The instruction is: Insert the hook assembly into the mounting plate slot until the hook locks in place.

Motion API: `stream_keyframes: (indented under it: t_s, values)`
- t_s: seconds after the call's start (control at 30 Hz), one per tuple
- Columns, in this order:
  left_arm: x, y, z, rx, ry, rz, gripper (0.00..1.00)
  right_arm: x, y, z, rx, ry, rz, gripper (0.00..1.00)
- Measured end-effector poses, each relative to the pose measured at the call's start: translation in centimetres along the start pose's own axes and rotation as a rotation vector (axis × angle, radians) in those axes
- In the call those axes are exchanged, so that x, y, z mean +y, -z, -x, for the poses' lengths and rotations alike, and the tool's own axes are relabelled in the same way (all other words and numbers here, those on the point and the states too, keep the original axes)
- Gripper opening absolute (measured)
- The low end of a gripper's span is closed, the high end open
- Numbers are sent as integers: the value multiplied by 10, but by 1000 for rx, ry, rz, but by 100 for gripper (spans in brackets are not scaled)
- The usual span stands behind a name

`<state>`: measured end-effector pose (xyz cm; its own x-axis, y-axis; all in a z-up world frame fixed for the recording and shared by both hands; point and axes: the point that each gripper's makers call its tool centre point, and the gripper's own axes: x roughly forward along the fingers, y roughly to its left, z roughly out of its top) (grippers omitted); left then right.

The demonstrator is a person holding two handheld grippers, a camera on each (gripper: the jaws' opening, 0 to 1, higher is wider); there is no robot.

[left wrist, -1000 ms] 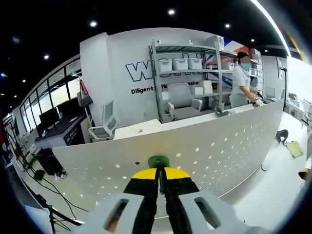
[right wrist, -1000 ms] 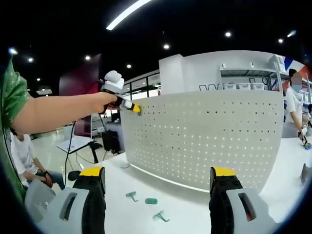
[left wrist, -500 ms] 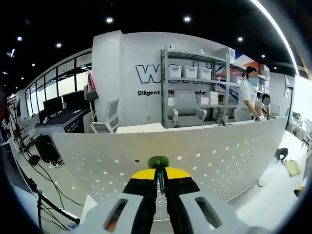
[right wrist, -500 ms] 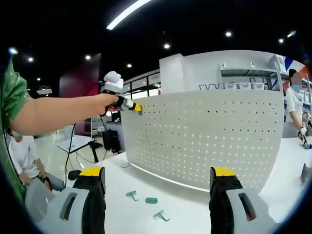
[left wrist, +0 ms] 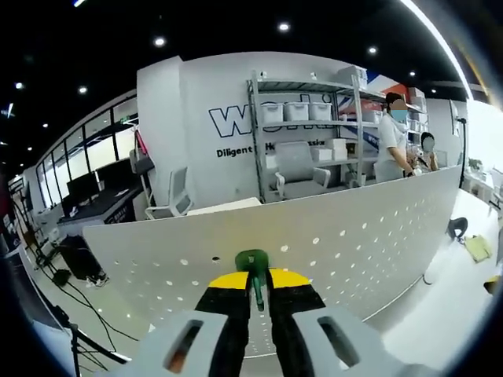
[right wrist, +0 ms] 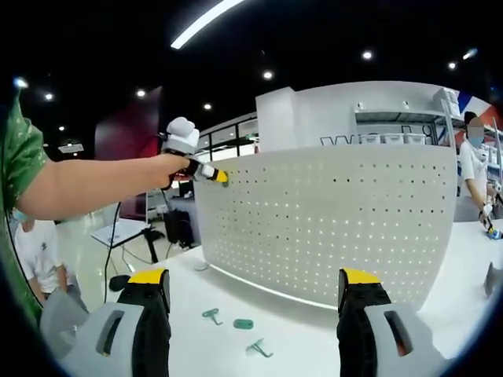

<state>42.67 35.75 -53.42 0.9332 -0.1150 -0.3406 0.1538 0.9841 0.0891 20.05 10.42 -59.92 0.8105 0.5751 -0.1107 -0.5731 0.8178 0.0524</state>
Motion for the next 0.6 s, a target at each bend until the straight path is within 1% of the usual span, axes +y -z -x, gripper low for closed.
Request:
stream_keyframes:
  t_s: [0.27,0.6]
  values:
    - [-3,8,0,-13,10,-4,14,0,1,1,1,2,0,90]
    - [-3,8,-2,-37,19,10,16,0,1,0,5,2,0,90]
